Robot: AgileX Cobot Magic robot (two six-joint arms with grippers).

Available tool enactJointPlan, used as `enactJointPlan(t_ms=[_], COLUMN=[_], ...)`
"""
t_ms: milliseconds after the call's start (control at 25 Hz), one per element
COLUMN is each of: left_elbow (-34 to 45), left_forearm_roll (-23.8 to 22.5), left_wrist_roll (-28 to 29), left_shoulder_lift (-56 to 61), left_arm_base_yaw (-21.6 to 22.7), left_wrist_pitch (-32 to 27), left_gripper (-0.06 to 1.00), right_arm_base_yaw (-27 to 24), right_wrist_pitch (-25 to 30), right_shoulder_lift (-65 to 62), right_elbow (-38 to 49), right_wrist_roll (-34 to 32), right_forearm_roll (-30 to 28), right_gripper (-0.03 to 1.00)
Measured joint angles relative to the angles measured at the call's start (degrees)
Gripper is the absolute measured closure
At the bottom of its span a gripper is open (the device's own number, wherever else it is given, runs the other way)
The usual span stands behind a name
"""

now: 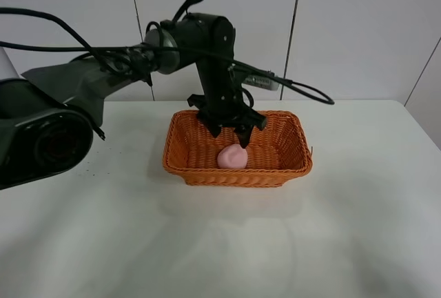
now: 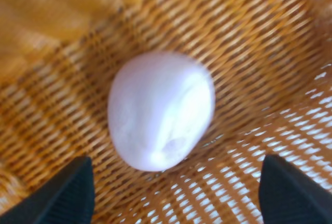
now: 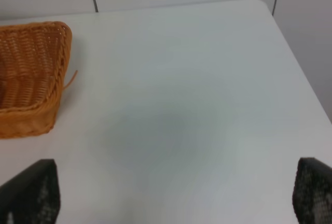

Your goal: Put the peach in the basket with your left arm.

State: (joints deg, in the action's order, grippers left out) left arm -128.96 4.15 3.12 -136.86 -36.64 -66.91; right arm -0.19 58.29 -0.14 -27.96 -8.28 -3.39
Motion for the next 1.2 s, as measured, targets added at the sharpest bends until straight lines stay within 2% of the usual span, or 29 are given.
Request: enactJointPlan(t_ms=[160, 360, 640, 1000, 1200], left_elbow=[-0.51, -0.56, -0.56, -0.18, 2.41], left_forearm_roll=[-0.96, -1.33, -1.49, -1.49, -0.38], left_wrist_roll=[-1.29, -1.55, -4.66, -6.03, -5.98], left_shoulder_lift=[4.84, 6.43, 6.38, 6.43, 6.43], left_arm_base_yaw=[0.18, 3.62, 14.24, 31.00, 34.87], left_wrist_pitch=[-0.12, -0.17, -0.17, -0.05, -0.12], left_gripper=[0.17, 0.17, 0.17, 0.17, 0.18], right_arm_base_yaw=[0.00, 0.00, 0.00, 0.00, 0.00], right_wrist_pitch=[0.00, 0.00, 0.00, 0.00, 0.00], right_shoulder_lift=[0.00, 0.00, 0.00, 0.00, 0.00], right_elbow=[0.00, 0.00, 0.00, 0.00, 0.00], right_wrist_roll=[0.00, 0.00, 0.00, 0.00, 0.00], right_forearm_roll=[0.00, 0.00, 0.00, 0.00, 0.00], right_gripper=[0.27, 0.27, 0.27, 0.27, 0.27])
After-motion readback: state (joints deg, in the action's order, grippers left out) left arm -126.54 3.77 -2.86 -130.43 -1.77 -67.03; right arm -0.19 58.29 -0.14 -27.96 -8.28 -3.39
